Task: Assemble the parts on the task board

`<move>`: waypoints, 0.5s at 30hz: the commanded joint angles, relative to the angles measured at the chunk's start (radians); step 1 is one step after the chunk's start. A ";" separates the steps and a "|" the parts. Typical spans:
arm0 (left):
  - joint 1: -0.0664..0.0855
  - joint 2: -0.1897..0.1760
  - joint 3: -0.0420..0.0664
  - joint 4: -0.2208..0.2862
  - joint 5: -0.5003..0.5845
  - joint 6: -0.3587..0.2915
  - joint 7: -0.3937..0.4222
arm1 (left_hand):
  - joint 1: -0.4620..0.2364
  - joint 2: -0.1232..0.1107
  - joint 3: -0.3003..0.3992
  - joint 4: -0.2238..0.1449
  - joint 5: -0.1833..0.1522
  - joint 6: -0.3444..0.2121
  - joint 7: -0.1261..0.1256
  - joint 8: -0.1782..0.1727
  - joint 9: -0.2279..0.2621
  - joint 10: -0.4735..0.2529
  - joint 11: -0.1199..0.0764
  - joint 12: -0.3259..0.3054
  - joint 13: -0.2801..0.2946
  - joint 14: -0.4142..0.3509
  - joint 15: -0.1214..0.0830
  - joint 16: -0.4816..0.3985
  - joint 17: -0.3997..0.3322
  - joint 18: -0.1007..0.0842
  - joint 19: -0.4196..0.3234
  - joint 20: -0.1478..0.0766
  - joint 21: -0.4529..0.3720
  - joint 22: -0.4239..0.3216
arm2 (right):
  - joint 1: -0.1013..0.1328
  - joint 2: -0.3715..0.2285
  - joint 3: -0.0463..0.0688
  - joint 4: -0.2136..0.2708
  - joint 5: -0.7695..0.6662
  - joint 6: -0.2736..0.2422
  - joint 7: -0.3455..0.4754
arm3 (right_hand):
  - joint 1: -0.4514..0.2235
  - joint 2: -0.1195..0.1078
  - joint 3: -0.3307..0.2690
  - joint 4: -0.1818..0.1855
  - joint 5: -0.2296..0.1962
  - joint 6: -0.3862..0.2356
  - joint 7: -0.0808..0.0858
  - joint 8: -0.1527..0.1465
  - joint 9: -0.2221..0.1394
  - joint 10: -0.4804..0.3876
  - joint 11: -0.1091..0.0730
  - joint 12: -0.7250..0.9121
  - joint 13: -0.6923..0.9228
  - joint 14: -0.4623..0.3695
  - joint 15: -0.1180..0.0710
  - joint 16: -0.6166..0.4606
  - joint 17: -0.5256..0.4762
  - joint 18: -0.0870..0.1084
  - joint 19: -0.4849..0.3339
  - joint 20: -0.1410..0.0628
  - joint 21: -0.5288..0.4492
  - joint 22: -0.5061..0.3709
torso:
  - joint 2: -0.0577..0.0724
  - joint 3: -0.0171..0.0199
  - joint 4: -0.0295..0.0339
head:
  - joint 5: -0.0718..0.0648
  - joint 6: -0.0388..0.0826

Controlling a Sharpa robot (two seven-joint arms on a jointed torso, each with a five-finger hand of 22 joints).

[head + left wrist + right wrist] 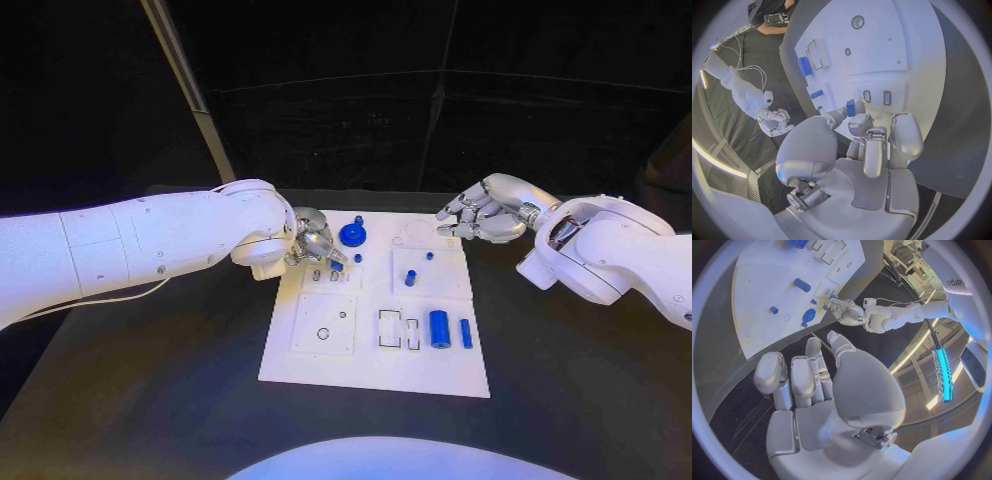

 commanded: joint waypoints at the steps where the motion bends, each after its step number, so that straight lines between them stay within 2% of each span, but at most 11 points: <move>1: -0.004 -0.006 0.000 0.014 -0.008 -0.071 0.014 | -0.009 -0.001 0.173 -0.166 0.003 -0.002 -0.006 0.005 0.002 0.010 -0.006 0.003 0.001 0.104 0.003 0.003 0.263 -0.016 0.009 0.000 0.007 0.002 | 0.002 0.002 0.000 0.000 -0.002 0.021 0.002 | -0.003 -0.003 0.002 0.007 0.005 -0.008 -0.002 0.005 -0.001 -0.005 -0.003 -0.007 -0.001 0.011 -0.004 -0.003 -0.001 0.014 -0.008 -0.001 -0.007 -0.001 | 0.000 0.0028 0.0008 | 0.002 0.000; 5: -0.014 -0.011 -0.001 0.019 -0.046 -0.088 0.012 | -0.009 -0.002 0.175 -0.167 0.003 -0.002 -0.006 0.006 0.002 0.009 -0.006 0.003 0.001 0.104 0.003 0.003 0.263 -0.016 0.009 0.000 0.007 0.002 | 0.002 0.004 0.000 -0.001 -0.002 0.024 0.002 | -0.004 -0.003 0.001 0.007 0.005 -0.008 -0.002 0.005 -0.001 -0.005 -0.003 -0.006 -0.001 0.011 -0.004 -0.003 -0.001 0.014 -0.008 -0.001 -0.007 -0.002 | 0.000 0.0032 0.0007 | 0.004 -0.001; 10: -0.028 -0.011 -0.002 0.019 -0.112 -0.112 0.011 | -0.010 -0.002 0.176 -0.167 0.003 -0.002 -0.006 0.006 0.002 0.010 -0.006 0.004 0.002 0.104 0.003 0.003 0.263 -0.016 0.010 0.000 0.008 0.004 | 0.002 0.004 0.000 0.000 -0.002 0.025 0.003 | -0.004 -0.002 0.001 0.008 0.005 -0.008 -0.002 0.006 -0.001 -0.006 -0.003 -0.007 -0.002 0.011 -0.003 -0.003 -0.001 0.014 -0.008 0.000 -0.007 -0.002 | 0.001 0.0018 0.0005 | 0.005 -0.001; 15: -0.039 -0.008 -0.002 0.020 -0.165 -0.113 0.009 | -0.010 -0.004 0.178 -0.168 0.003 -0.003 -0.006 0.007 0.003 0.011 -0.006 0.005 0.003 0.104 0.003 0.003 0.263 -0.017 0.011 0.000 0.010 0.007 | 0.002 0.003 0.000 0.000 -0.002 0.024 0.004 | -0.004 -0.002 0.001 0.008 0.005 -0.008 -0.002 0.006 -0.001 -0.006 -0.003 -0.007 -0.002 0.011 -0.003 -0.003 -0.001 0.014 -0.008 0.000 -0.007 -0.002 | 0.001 0.0018 -0.0004 | 0.005 -0.002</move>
